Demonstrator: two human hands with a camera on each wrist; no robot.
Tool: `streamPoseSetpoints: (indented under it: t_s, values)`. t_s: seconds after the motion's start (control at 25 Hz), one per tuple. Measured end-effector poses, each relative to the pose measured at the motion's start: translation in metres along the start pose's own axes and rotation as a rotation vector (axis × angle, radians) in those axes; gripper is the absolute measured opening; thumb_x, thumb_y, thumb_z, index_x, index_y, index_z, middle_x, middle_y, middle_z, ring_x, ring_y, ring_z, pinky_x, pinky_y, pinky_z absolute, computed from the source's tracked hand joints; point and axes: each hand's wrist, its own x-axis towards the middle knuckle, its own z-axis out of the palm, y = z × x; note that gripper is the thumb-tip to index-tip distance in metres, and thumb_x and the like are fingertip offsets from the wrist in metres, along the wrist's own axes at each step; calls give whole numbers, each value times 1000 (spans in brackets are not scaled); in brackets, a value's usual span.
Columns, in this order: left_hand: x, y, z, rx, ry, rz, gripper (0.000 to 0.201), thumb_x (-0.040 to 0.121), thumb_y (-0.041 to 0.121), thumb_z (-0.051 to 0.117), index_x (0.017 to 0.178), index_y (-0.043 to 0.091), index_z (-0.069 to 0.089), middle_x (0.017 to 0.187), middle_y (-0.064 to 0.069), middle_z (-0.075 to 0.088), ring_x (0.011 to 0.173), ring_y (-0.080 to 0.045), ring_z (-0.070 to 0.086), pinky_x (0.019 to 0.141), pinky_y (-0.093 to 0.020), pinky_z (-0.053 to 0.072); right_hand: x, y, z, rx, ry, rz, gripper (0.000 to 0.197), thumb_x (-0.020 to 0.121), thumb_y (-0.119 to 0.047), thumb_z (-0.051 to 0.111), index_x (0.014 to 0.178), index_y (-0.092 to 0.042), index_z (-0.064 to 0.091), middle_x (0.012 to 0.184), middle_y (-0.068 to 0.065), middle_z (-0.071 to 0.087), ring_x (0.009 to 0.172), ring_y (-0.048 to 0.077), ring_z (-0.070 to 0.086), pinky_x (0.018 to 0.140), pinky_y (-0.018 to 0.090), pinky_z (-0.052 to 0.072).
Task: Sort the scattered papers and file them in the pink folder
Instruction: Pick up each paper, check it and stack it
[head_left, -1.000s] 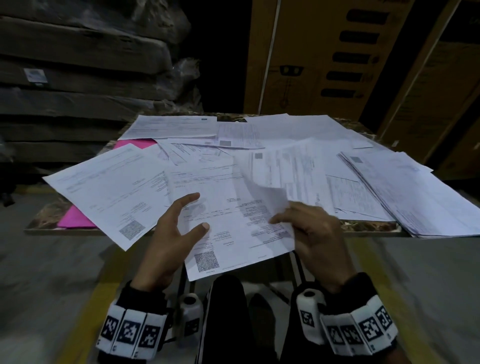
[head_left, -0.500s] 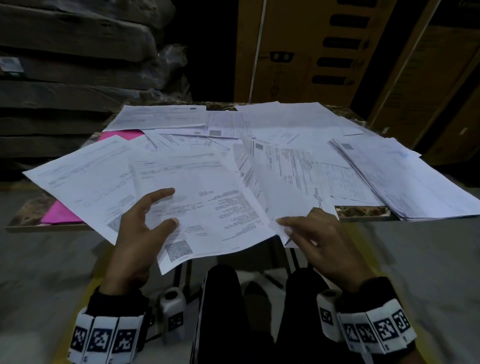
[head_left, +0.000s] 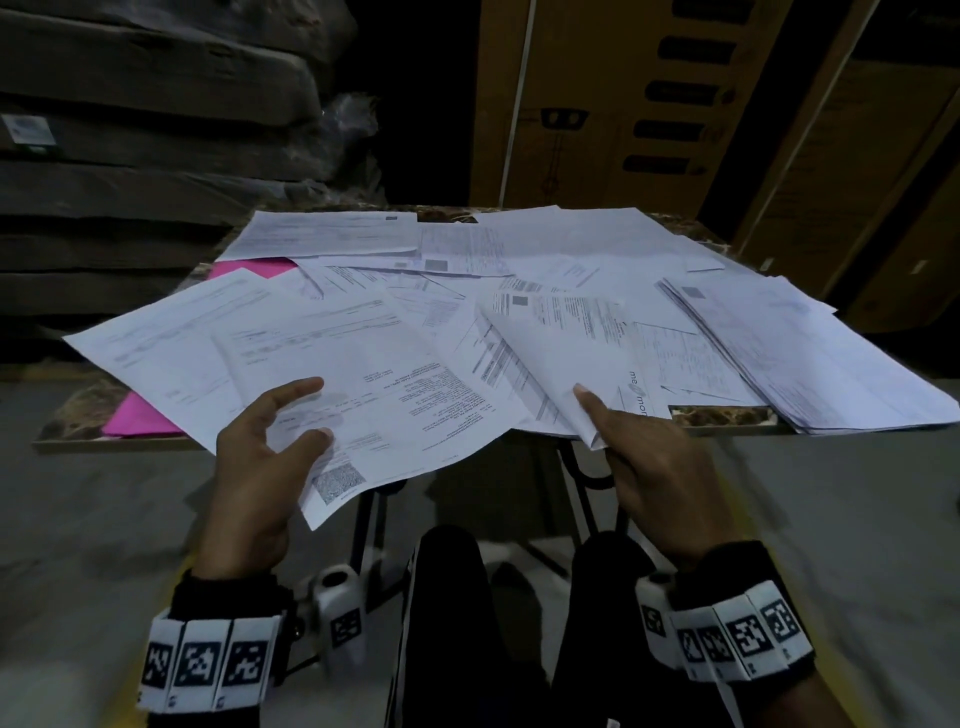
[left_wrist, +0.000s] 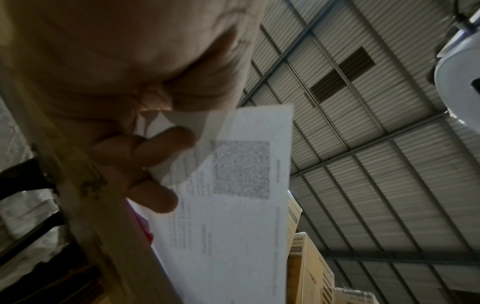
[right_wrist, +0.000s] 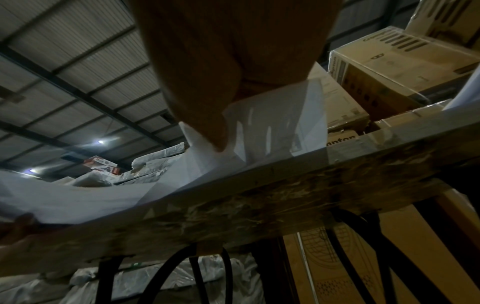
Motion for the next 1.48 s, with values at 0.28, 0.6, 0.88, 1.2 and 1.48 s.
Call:
streamPoseSetpoints:
  t_s: [0.28,0.6,0.88,1.2,1.48]
  values:
    - [0,1,-7,-32,-5,-8,47,85,-16,61,115,19,71,120,1,67,107,-9,63,76,-13,54,4,17,-9,55,15,174,87,78,12,71,151,-21,37,68,-9,44,54,15,43,50,30,39]
    - [-3,5,0,-38,-6,-5,45,85,-17,60,113,18,72,117,-1,68,108,-19,65,78,-20,56,16,17,-25,144,265,349,75,95,-5,60,157,-17,20,85,14,65,67,21,60,72,32,54]
    - [-2,11,1,-65,82,52,47,83,-21,57,113,13,70,116,-9,68,97,-12,66,69,-9,54,36,-17,-13,181,-253,204,101,101,-25,53,139,-52,-37,111,7,71,70,15,64,70,36,60]
    - [-6,13,-6,-72,80,17,45,84,-20,57,111,14,71,109,0,70,88,-2,68,65,-10,53,28,-13,-1,163,-264,148,96,94,-2,54,156,-32,-12,124,-5,69,92,18,71,80,35,58]
    - [-6,12,2,-69,24,-14,45,85,-18,57,108,17,72,109,3,69,85,3,68,62,-9,52,26,6,-13,257,104,352,54,98,0,54,149,-11,42,82,7,69,63,16,60,54,19,42]
